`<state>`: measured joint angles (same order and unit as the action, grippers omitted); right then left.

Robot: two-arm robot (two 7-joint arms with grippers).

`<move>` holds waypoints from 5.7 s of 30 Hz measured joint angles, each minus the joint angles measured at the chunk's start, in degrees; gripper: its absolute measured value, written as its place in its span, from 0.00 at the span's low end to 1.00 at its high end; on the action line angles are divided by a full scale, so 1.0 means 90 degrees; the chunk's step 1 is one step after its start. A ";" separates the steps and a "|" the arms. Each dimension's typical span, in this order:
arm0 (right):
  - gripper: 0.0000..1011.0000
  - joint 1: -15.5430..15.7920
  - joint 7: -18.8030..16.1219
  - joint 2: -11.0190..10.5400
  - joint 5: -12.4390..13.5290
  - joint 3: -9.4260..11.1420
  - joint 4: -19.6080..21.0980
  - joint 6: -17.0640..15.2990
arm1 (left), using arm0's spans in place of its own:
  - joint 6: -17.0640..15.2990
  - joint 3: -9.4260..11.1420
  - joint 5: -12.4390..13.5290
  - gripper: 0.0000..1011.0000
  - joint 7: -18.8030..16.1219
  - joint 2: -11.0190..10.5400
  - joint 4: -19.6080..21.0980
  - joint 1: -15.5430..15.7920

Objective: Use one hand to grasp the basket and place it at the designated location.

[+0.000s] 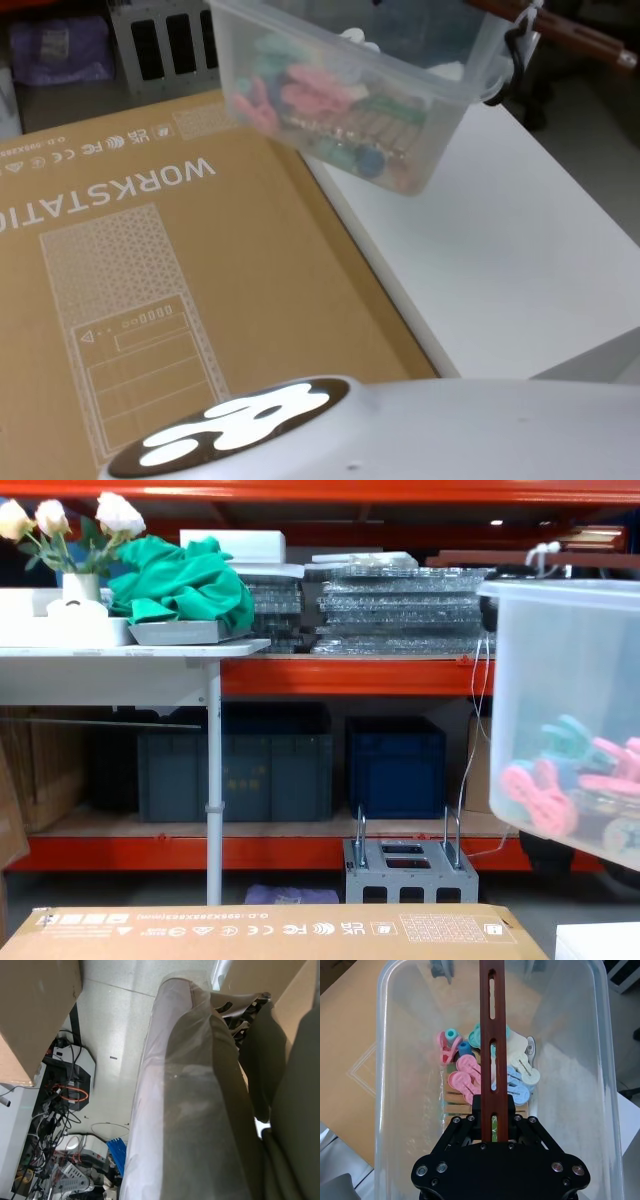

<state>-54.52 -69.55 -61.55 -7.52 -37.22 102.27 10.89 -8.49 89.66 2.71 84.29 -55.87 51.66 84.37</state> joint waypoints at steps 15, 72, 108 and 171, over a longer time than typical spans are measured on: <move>0.22 -0.0264 -0.0027 0.0475 -0.0120 -0.0501 0.0577 0.0826 | 0.0000 0.0000 0.0001 0.00 0.0000 0.0000 -0.0003 0.0000; 0.22 0.0183 0.0921 0.1925 -0.2023 -0.2392 0.0508 0.2761 | 0.0000 0.0000 0.0000 0.00 0.0000 0.0000 0.0000 0.0000; 0.48 0.0041 0.0990 0.2031 -0.2364 -0.3210 0.0229 0.2434 | 0.0000 0.0000 0.0000 0.00 0.0000 0.0000 -0.0001 0.0000; 0.99 -0.0259 0.1396 0.1114 -0.0476 -0.1891 0.0666 0.2884 | 0.0000 0.0000 0.0000 0.00 0.0000 0.0000 -0.0001 0.0000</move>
<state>-56.85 -56.98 -51.53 -11.80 -54.24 108.27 36.84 -8.49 89.66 2.71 84.29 -55.87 51.66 84.37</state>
